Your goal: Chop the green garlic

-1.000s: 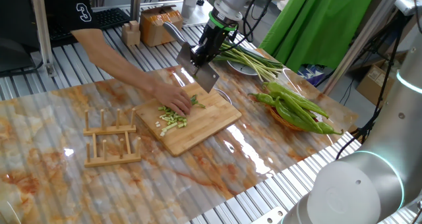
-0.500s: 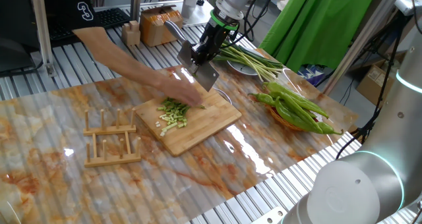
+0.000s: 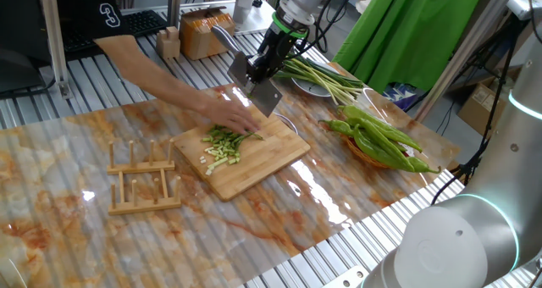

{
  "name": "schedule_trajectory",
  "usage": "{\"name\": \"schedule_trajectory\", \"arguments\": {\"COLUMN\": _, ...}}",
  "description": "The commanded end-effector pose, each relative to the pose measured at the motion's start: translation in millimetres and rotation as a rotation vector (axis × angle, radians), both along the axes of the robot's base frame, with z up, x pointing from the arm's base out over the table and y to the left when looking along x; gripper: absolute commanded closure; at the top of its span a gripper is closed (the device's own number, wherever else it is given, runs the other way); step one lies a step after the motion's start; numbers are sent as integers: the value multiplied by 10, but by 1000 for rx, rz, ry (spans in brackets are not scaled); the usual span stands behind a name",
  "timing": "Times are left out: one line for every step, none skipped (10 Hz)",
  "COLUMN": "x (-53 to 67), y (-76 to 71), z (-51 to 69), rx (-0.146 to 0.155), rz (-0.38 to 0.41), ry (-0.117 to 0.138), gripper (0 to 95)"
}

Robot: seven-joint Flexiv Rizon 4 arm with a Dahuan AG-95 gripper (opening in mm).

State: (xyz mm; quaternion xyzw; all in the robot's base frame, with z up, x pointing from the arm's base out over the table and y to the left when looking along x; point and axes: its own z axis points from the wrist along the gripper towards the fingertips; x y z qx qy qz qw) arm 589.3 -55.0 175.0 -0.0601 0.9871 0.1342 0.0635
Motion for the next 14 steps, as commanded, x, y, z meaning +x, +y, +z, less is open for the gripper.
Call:
{"name": "schedule_trajectory", "arguments": {"x": -14, "y": -1, "z": 21, "rx": -15, "rz": -28, "ry": 1, "gripper": 950}}
{"name": "schedule_trajectory", "arguments": {"x": -21, "y": 8, "z": 39, "rx": -33, "rz": -54, "ry": 11, "gripper": 950}}
{"name": "schedule_trajectory", "arguments": {"x": -25, "y": 19, "z": 46, "rx": -50, "rz": -76, "ry": 24, "gripper": 950}}
{"name": "schedule_trajectory", "arguments": {"x": -22, "y": 23, "z": 52, "rx": -65, "rz": -98, "ry": 23, "gripper": 950}}
{"name": "schedule_trajectory", "arguments": {"x": -16, "y": 48, "z": 66, "rx": -72, "rz": -134, "ry": 36, "gripper": 950}}
{"name": "schedule_trajectory", "arguments": {"x": -16, "y": 63, "z": 74, "rx": -73, "rz": -150, "ry": 43, "gripper": 950}}
{"name": "schedule_trajectory", "arguments": {"x": -11, "y": 92, "z": 67, "rx": -92, "rz": -137, "ry": 47, "gripper": 950}}
{"name": "schedule_trajectory", "arguments": {"x": -7, "y": 156, "z": 63, "rx": -155, "rz": -134, "ry": 43, "gripper": 950}}
{"name": "schedule_trajectory", "arguments": {"x": -3, "y": 252, "z": 54, "rx": -236, "rz": -141, "ry": 71, "gripper": 950}}
{"name": "schedule_trajectory", "arguments": {"x": 19, "y": 343, "z": 1, "rx": -246, "rz": -158, "ry": 114, "gripper": 950}}
{"name": "schedule_trajectory", "arguments": {"x": 47, "y": 395, "z": -73, "rx": -253, "rz": -160, "ry": 148, "gripper": 950}}
{"name": "schedule_trajectory", "arguments": {"x": 70, "y": 423, "z": -137, "rx": -240, "rz": -147, "ry": 150, "gripper": 950}}
{"name": "schedule_trajectory", "arguments": {"x": 79, "y": 427, "z": -148, "rx": -245, "rz": -134, "ry": 136, "gripper": 950}}
{"name": "schedule_trajectory", "arguments": {"x": 104, "y": 414, "z": -169, "rx": -238, "rz": -127, "ry": 155, "gripper": 950}}
